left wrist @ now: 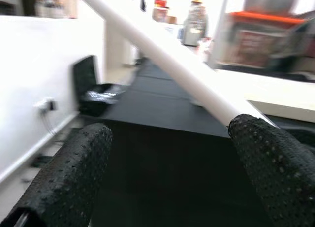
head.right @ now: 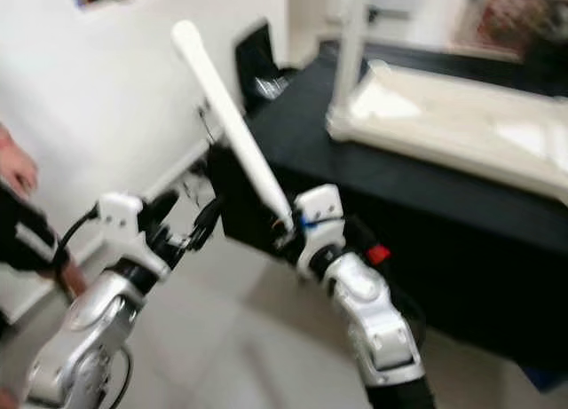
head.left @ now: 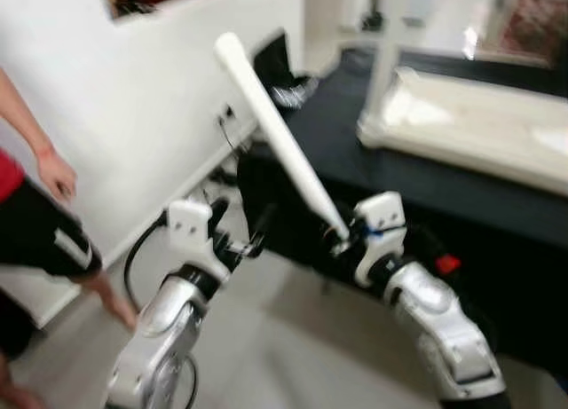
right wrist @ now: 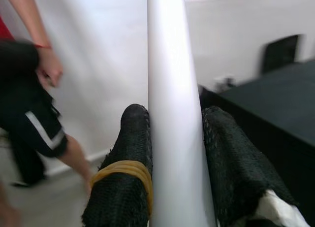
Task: Building children table
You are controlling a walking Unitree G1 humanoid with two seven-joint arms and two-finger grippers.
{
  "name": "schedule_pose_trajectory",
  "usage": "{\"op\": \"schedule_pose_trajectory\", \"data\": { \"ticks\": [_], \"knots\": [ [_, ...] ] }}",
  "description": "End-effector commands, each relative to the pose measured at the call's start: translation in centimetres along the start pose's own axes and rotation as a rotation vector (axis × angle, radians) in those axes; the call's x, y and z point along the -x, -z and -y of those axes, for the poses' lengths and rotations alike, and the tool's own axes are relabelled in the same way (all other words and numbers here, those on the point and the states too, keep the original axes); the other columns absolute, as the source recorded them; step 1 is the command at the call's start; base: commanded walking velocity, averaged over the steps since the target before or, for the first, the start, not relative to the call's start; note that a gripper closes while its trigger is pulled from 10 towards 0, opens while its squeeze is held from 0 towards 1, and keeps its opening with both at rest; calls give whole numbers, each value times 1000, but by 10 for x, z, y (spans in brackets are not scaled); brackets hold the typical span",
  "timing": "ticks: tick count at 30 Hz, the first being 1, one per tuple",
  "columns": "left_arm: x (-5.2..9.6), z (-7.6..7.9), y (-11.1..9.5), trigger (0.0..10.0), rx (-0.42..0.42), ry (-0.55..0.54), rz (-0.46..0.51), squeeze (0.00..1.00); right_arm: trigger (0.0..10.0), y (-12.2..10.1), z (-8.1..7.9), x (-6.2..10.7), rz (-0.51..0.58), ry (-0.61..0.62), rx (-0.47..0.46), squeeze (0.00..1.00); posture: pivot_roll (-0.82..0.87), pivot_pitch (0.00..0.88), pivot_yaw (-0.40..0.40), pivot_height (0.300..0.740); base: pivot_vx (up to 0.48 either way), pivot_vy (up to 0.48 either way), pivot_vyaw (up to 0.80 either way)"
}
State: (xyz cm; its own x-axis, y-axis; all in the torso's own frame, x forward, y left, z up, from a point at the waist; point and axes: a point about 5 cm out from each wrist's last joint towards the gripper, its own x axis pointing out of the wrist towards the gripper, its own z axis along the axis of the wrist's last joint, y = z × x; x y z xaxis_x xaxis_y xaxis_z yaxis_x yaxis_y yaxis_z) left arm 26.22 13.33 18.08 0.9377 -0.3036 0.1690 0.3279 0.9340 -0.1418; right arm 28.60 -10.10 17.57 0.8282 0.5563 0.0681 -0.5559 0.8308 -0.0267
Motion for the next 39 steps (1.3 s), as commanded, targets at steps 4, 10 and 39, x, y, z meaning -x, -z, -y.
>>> {"op": "schedule_pose_trajectory", "data": {
  "ticks": [4,10,39],
  "knots": [
    [-3,-3,-2,10000,-14,-15,6,0,10000,-13,-1,4,73,-60,-9,0,-10,121,24,740,480,0,0],
    [-7,-4,-6,10000,-15,-17,19,0,10000,-34,19,19,229,-27,-164,0,-14,123,27,740,272,0,0],
    [-14,-10,-16,10000,-34,-15,70,0,10000,-80,151,100,488,590,-266,0,-26,121,47,740,0,0,0]
  ]
}}
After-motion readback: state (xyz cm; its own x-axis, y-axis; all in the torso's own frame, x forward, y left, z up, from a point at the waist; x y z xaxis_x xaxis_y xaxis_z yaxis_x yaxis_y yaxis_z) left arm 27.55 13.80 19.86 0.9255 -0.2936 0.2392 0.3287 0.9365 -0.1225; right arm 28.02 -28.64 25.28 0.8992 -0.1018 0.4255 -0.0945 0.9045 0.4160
